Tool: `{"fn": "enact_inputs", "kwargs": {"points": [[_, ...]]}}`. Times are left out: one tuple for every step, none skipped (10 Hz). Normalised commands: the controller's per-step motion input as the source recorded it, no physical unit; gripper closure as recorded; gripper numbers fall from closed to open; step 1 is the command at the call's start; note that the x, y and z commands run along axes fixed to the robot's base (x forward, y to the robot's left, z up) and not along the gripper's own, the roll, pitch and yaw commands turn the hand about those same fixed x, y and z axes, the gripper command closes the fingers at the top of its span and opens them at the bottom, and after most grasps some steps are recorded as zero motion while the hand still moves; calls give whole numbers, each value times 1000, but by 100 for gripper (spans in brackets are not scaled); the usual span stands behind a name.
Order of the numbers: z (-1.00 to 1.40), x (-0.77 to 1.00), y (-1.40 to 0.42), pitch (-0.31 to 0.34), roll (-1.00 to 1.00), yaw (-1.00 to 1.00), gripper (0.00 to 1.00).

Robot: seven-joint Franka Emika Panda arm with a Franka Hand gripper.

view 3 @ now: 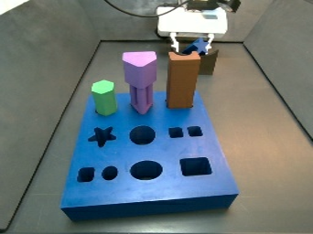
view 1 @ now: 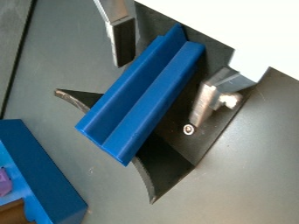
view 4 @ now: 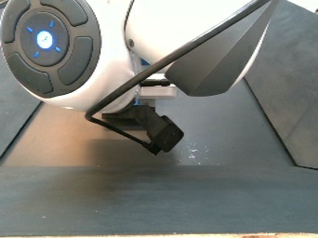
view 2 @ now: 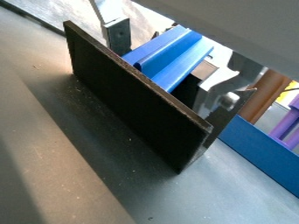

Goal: Pick up the star object. Move up. Place the star object on the fixture. Regrasp the star object. Move to above the board. Insert the star object.
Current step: Regrasp the star object.

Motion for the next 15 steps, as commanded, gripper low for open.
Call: {"fn": "enact_inputs", "kwargs": {"points": [[1000,0,0,-31,2,-34,0],[1000,1,0,-31,2,-33,0],[1000,-23,2,-9,22,-6,0],[1000,-22,0,1,34,6,0],[1000,-28,-1,25,46,18,0],[905,-34,3,53,47,21,0],[739,-30,3,70,46,15,0],[569,-26,4,84,44,6,0],[398,-25,4,89,43,-5,0],[169,-27,7,92,38,-22,0],[902,-90,-1000,79,1000,28,0],[890,-83,-1000,78,1000,27,0],[900,-108,-1000,66,1000,26,0],[846,-147,-1000,54,1000,24,0],[677,-130,-879,49,1000,23,0]]}}
